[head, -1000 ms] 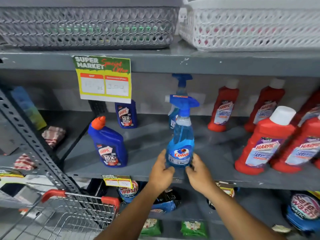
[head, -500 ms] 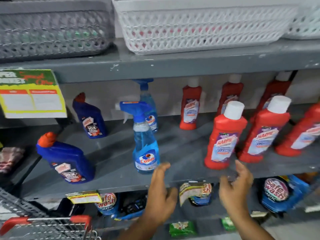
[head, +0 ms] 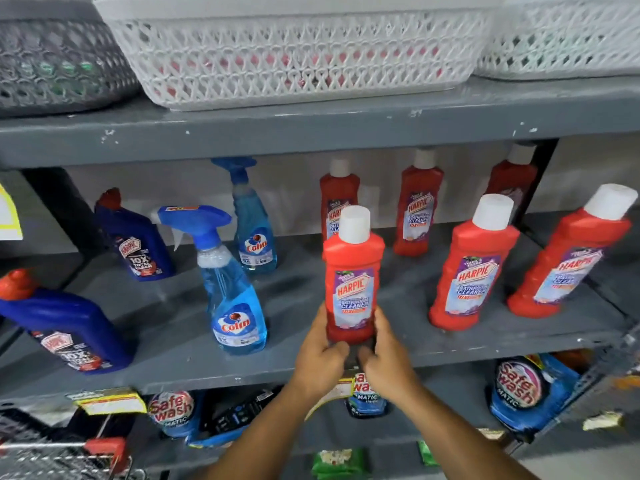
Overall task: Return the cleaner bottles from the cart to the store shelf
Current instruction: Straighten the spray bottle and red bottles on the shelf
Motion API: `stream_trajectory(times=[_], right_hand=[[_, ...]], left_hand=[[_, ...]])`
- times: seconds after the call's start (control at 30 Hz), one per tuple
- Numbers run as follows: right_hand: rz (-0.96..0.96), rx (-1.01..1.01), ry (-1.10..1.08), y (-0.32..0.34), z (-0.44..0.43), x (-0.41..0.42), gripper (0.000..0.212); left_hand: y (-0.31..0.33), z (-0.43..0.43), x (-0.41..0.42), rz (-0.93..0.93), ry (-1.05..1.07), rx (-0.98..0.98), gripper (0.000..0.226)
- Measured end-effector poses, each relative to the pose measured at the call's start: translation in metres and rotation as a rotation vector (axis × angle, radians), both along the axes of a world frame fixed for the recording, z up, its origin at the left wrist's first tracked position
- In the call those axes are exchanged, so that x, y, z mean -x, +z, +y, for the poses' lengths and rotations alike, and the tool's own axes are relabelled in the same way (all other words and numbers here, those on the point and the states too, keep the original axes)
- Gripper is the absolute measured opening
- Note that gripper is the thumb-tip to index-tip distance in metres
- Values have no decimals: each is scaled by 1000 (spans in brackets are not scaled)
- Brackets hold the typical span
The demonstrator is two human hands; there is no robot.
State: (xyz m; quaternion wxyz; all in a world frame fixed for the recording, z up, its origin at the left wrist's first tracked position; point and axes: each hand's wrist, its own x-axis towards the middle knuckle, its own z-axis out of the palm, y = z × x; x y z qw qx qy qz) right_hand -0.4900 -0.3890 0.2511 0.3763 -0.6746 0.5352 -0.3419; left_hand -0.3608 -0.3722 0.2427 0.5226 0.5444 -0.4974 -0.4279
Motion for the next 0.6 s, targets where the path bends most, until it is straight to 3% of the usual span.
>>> stream_trajectory(times=[0.27, 0.4, 0.5, 0.6], right_hand=[[49, -49, 15, -5, 3, -10, 75], [6, -40, 6, -3, 2, -7, 80], [-128, 45, -170, -5, 6, 10, 72], [-196, 229, -453, -13, 6, 59, 65]], left_hand=[[5, 5, -8, -31, 27, -46, 75], [7, 14, -1, 69, 52, 3, 76], [0, 39, 1, -158, 278, 131, 57], [-8, 58, 14, -287, 89, 128, 54]])
